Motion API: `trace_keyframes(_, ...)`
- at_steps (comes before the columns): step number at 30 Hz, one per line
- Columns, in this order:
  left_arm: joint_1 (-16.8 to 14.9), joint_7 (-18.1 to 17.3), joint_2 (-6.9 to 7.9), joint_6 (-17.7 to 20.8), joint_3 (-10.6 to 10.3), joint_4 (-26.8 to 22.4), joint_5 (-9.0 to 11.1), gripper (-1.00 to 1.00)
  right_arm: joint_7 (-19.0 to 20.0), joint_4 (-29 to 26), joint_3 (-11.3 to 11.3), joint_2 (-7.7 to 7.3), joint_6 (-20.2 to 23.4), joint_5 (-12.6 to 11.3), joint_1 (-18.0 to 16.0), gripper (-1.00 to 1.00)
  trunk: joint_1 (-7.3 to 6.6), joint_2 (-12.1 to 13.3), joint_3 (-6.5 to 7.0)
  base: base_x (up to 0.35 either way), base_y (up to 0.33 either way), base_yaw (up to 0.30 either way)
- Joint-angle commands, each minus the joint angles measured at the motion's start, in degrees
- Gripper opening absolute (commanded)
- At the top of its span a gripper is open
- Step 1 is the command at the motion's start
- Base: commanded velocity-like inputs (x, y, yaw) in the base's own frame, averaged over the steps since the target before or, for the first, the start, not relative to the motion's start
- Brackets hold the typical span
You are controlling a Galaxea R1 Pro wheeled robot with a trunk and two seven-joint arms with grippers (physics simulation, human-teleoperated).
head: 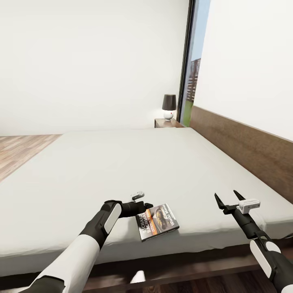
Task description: In the bedroom, move the book from the bed onto either nightstand, and place the two sandals side by side next to the bed.
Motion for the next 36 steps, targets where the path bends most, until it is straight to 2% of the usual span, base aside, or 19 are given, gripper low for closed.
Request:
trace_keyframes(1, 0.0, 0.1, 0.00, 0.4, -0.1, 0.0, -0.6, 1.00, 0.6, 0.0, 0.0, 0.00, 0.0, -0.6, 0.0, 1.00, -0.01, 0.0, -0.07, 0.000, 0.000, 0.000)
trace_keyframes(36, 0.0, 0.1, 0.00, 0.4, -0.1, 0.0, -0.6, 1.00, 0.6, 0.1, 0.0, 0.00, 0.0, -0.5, 0.0, 1.00, -0.01, 0.0, -0.07, -0.018, 0.000, 0.000)
